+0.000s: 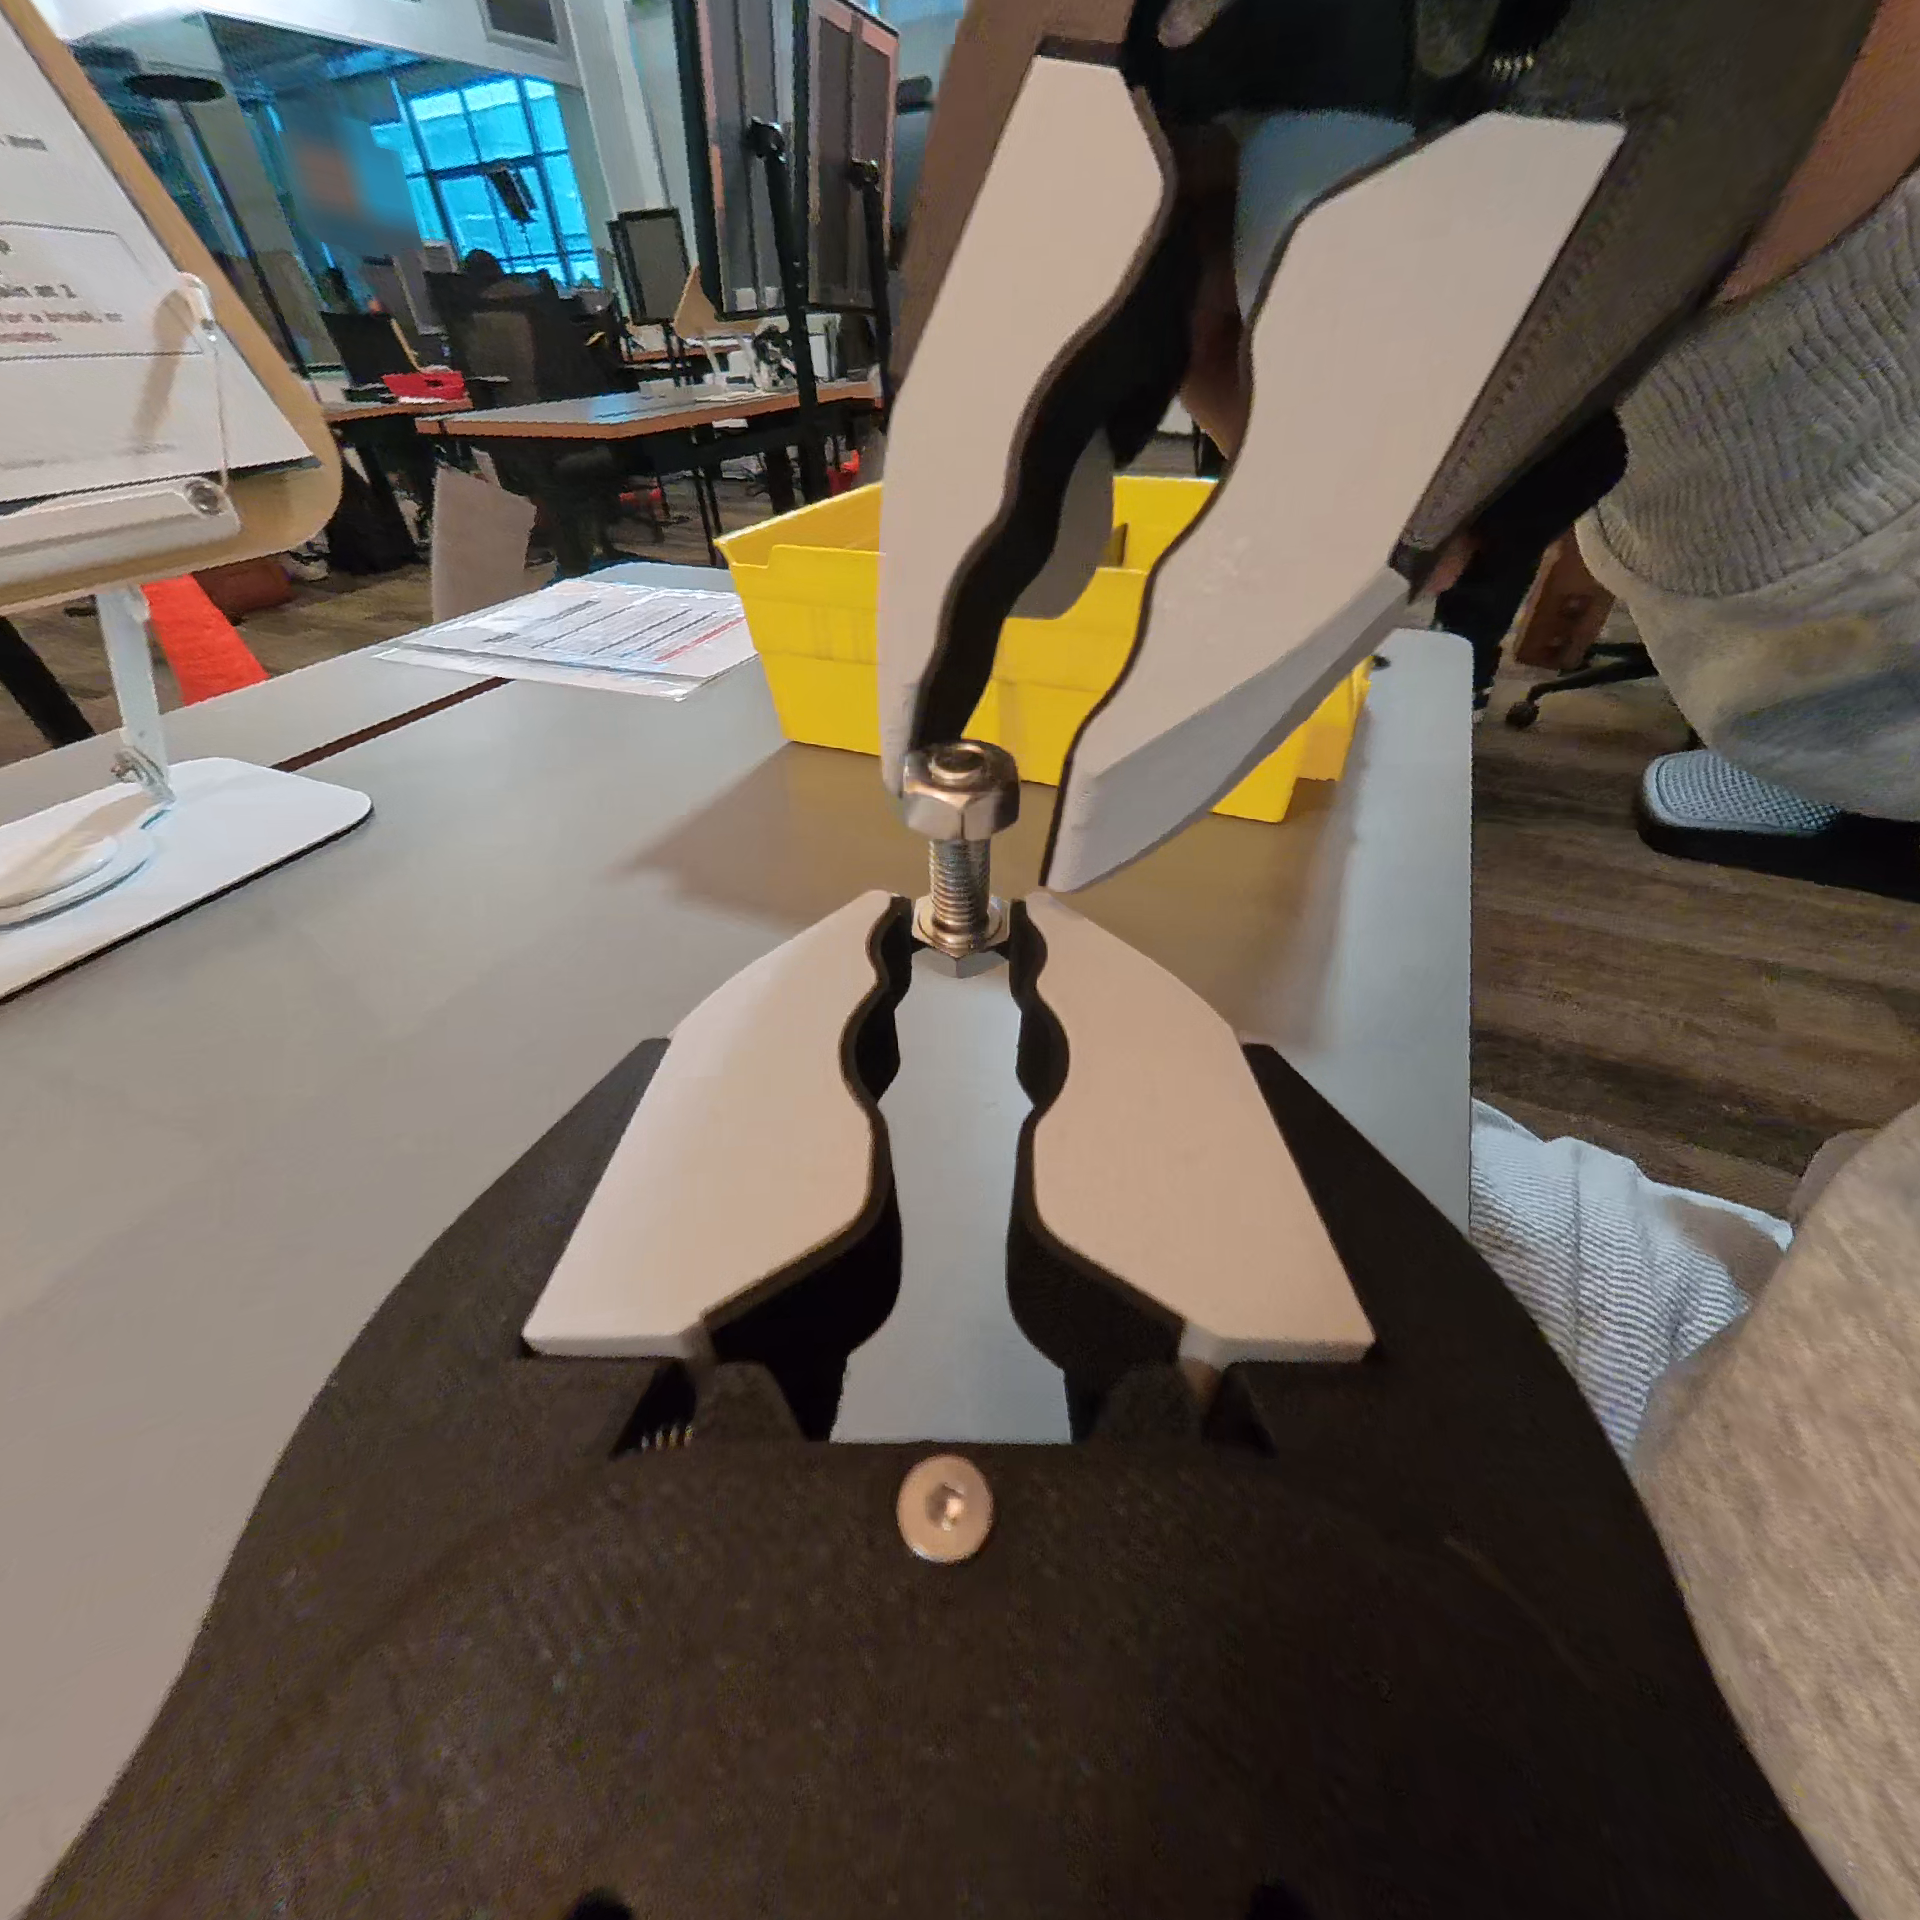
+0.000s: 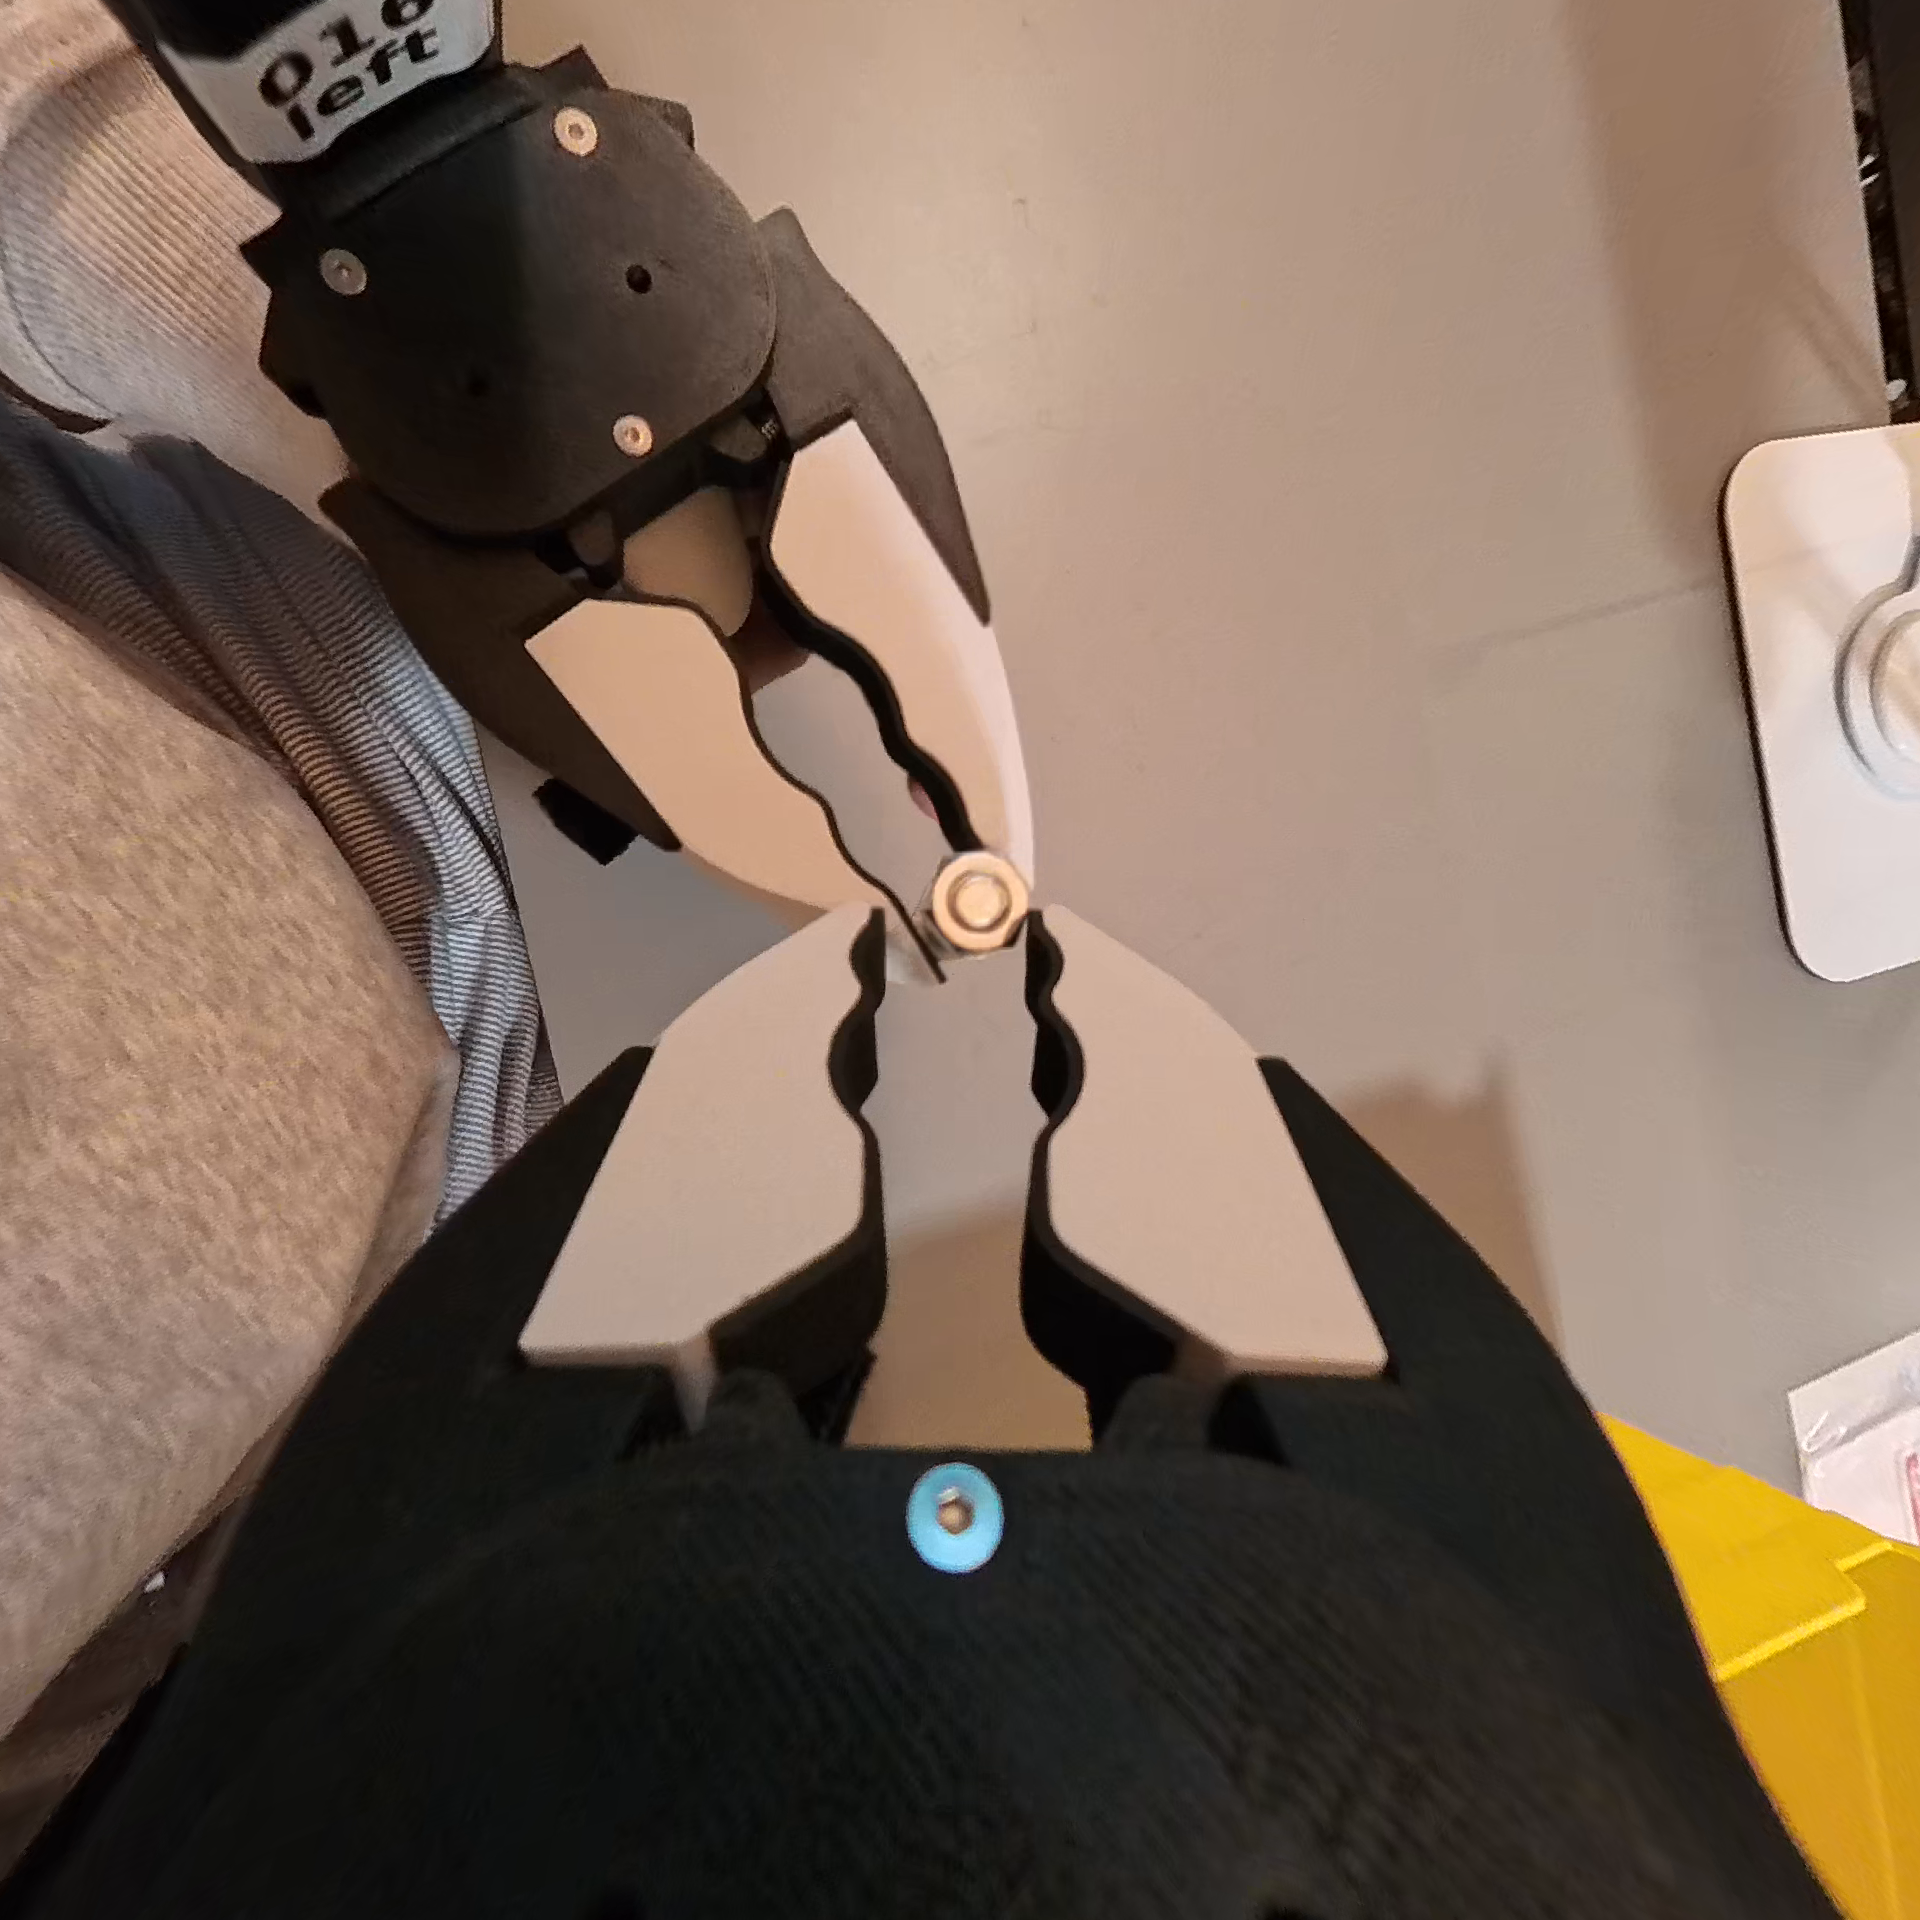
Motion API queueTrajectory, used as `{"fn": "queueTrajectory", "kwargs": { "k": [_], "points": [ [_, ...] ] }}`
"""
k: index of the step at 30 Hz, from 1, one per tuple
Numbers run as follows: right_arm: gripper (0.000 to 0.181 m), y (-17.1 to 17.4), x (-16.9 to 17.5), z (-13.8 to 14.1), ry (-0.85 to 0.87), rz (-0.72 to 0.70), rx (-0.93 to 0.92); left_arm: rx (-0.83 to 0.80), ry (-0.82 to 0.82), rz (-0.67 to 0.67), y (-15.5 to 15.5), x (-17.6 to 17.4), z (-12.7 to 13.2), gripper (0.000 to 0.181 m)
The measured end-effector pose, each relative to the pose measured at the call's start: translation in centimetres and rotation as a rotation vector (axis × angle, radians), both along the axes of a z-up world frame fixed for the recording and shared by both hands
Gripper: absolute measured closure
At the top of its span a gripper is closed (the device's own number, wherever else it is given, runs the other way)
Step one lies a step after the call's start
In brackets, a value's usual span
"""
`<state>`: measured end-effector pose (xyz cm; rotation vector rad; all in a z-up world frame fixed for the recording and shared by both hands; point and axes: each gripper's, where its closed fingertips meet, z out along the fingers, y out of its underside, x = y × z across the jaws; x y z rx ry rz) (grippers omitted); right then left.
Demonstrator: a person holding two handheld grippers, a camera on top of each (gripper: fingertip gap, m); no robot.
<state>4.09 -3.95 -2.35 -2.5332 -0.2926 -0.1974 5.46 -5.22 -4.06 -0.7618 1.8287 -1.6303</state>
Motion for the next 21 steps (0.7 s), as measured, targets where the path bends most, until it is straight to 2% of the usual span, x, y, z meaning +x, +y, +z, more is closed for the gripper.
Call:
{"fn": "queueTrajectory", "kwargs": {
  "k": [13,21],
  "points": [
    [0.153,1.0,-2.0,-0.1,-0.018,0.099,0.022,0.022,0.012,-0.009,-0.2,-0.1,-0.4,0.162],
    [0.169,0.1,-2.0,0.3,0.006,0.098,-0.001,-0.005,0.019,0.009,0.2,0.2,-0.2,0.162]
  ]
}}
